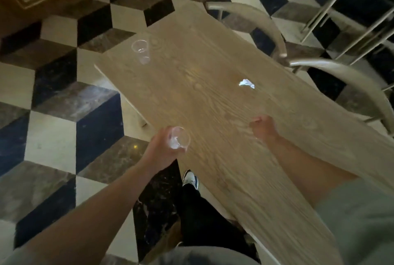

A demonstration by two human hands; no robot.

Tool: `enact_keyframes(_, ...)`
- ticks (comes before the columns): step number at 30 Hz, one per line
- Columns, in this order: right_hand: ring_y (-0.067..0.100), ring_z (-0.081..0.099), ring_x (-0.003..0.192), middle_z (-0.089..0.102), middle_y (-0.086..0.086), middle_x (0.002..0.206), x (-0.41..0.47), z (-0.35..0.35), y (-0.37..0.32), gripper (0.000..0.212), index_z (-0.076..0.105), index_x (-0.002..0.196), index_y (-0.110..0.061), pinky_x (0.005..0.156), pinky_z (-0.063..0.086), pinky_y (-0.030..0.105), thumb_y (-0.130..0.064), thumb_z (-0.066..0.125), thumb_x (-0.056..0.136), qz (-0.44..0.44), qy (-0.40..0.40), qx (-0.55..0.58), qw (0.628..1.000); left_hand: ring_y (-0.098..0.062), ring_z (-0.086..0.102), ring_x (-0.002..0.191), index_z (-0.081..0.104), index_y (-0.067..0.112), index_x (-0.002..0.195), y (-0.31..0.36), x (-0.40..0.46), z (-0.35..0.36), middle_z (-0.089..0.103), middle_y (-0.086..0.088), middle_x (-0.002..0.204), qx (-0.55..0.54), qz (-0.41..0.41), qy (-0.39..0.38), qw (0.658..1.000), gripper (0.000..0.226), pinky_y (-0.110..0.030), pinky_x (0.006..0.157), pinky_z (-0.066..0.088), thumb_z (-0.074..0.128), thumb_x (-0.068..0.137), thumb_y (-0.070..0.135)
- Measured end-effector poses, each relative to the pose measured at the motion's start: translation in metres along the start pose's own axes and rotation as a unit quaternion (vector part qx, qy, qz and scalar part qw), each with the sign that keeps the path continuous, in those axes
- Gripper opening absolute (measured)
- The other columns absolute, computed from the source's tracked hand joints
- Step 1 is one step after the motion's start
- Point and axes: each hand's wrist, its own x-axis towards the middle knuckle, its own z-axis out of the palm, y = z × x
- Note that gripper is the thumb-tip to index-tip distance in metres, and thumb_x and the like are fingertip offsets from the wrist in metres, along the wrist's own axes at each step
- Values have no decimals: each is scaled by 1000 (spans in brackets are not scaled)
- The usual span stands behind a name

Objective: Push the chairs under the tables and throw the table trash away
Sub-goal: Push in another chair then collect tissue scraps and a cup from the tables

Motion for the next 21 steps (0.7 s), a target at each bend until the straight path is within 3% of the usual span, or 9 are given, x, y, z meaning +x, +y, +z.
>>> enact_keyframes(1,27,60,79,57,14,84,21,-2,-9,12,65,80,-9,74,56,41,-3,61,90,-3,21,-20,1000,-16,60,109,56,23,136,-2,15,-9,61,4,119,7,-1,-2,1000,61,-28,85,46,81,81,36)
enact_keyframes(3,29,63,87,61,11,85,68,1,-33,14,64,75,-14,74,47,35,-8,62,88,-1,46,-47,998,-16,58,110,55,22,138,-9,56,-30,61,3,123,19,-12,-5,1000,62,-29,85,44,82,83,35)
enact_keyframes(4,32,65,95,66,14,94,87,8,-47,8,69,86,-12,76,44,33,-9,62,89,5,43,-62,997,-16,58,110,55,20,139,-12,77,-42,60,2,123,24,-20,-7,999,63,-30,86,43,82,84,34)
enact_keyframes(7,41,49,127,50,26,140,127,22,-76,43,56,135,-7,96,40,36,-15,64,93,28,16,-86,996,-18,58,107,56,19,138,-12,117,-65,60,0,120,42,-17,-7,999,63,-28,81,44,83,84,34)
enact_keyframes(9,42,42,132,37,28,146,141,35,-92,50,48,139,-6,104,37,39,-20,64,94,45,37,-97,994,-16,57,105,55,20,137,-16,137,-77,59,0,119,37,-19,-4,999,62,-21,72,41,83,84,34)
enact_keyframes(11,44,49,125,40,30,141,150,51,-98,41,51,132,-3,102,41,43,-23,61,97,29,57,-135,989,-16,56,103,55,20,136,-23,153,-89,58,1,117,28,-25,-2,999,61,-17,70,38,83,84,34)
enact_keyframes(15,41,65,109,67,30,119,151,88,-136,26,68,119,1,91,46,39,-6,62,95,-64,21,-138,988,-18,56,98,56,19,135,-42,179,-121,57,3,107,11,-29,14,999,60,-24,70,40,83,83,34)
enact_keyframes(18,29,72,89,76,17,101,129,134,-208,20,73,108,-7,75,52,33,-11,75,88,-91,-16,-34,995,-16,55,95,56,18,135,-67,199,-154,52,9,100,13,-20,3,1000,61,-27,72,40,83,83,35)
enact_keyframes(21,16,67,58,77,4,82,89,189,-291,19,72,93,-15,53,53,28,-21,86,81,-140,-91,75,983,-14,55,95,57,20,135,-95,218,-193,52,13,99,-2,3,6,1000,62,-27,73,41,84,81,35)
